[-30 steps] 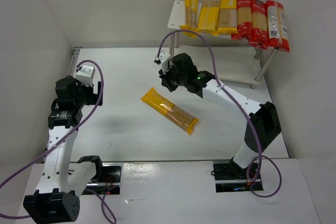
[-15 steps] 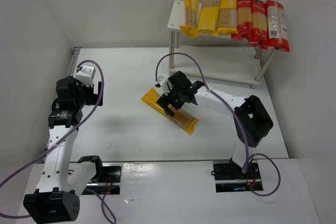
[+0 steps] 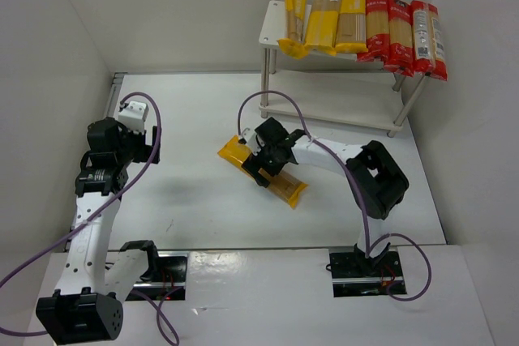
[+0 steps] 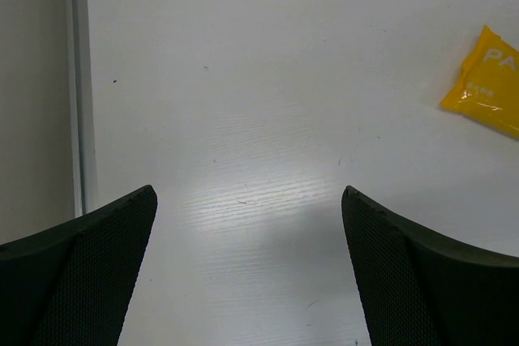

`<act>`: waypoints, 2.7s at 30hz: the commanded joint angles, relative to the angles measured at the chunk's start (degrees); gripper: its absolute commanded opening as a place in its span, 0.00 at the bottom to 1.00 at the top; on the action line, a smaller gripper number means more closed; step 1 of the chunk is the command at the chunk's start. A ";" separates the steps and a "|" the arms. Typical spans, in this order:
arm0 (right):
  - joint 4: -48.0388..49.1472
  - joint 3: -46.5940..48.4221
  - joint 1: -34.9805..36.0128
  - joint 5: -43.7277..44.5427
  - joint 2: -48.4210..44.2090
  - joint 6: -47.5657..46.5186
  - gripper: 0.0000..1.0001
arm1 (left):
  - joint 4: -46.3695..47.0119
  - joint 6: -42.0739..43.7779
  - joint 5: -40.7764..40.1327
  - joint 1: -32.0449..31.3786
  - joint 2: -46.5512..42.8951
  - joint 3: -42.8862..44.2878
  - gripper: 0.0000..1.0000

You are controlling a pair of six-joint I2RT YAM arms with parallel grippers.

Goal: Place and organize the pasta boxes and bags onto the shelf

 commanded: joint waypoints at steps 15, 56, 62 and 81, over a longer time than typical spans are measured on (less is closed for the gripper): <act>-2.53 4.18 1.67 5.94 5.43 1.93 1.00 | 2.15 0.30 1.93 0.27 -0.69 -0.01 1.00; -12.38 37.47 6.86 12.97 -3.36 3.52 0.00 | 2.15 0.30 1.93 0.27 -3.50 -1.07 1.00; -16.60 54.85 4.41 14.20 -1.51 2.99 0.00 | 2.15 0.30 1.93 0.27 -3.50 -1.07 1.00; -19.06 89.51 -5.70 23.61 8.95 4.22 0.00 | 1.62 1.35 2.45 0.27 -3.50 -1.07 1.00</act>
